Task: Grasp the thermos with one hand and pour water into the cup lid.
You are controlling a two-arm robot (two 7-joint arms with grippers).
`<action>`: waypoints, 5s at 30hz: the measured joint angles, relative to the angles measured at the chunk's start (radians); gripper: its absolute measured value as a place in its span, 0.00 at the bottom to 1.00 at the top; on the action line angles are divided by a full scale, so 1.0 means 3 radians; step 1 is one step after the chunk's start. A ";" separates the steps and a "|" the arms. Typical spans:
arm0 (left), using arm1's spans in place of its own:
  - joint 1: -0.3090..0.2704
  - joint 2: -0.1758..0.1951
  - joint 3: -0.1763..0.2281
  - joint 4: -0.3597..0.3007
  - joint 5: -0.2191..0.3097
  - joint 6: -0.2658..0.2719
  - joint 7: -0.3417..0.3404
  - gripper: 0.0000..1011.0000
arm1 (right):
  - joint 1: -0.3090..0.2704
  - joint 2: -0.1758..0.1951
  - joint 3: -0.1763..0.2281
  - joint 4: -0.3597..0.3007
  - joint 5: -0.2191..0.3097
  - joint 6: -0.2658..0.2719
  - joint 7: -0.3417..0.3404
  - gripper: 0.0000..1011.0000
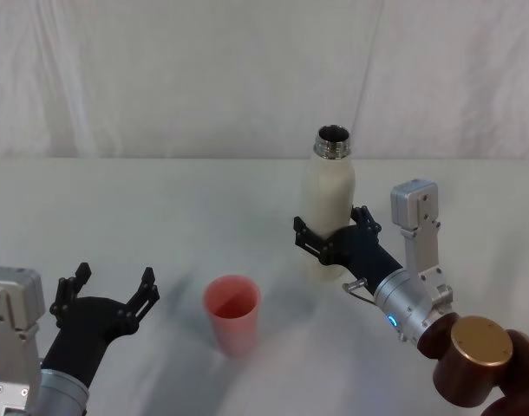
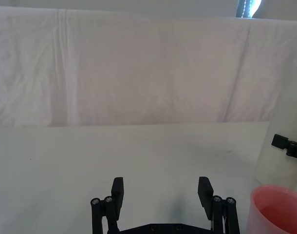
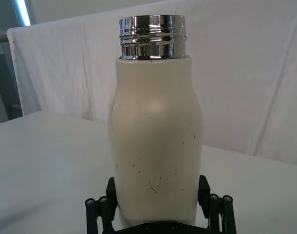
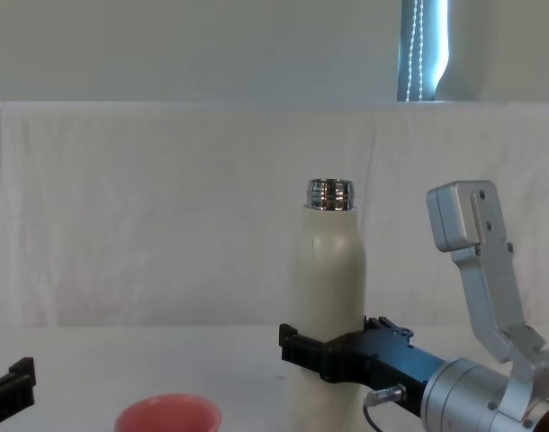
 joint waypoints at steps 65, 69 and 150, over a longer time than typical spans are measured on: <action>0.0000 0.0000 0.0000 0.0000 0.0000 0.0000 0.0000 0.99 | -0.0065 0.0314 0.0007 -0.0585 -0.0110 0.0111 0.0101 0.94; 0.0000 0.0000 0.0000 0.0000 0.0000 0.0000 0.0000 0.99 | -0.0088 0.0414 0.0002 -0.0710 -0.0133 0.0165 0.0142 0.94; 0.0000 0.0000 0.0000 0.0000 0.0000 0.0000 0.0000 0.99 | -0.0565 0.0984 -0.0340 -0.1482 -0.2144 0.0195 -0.0375 0.94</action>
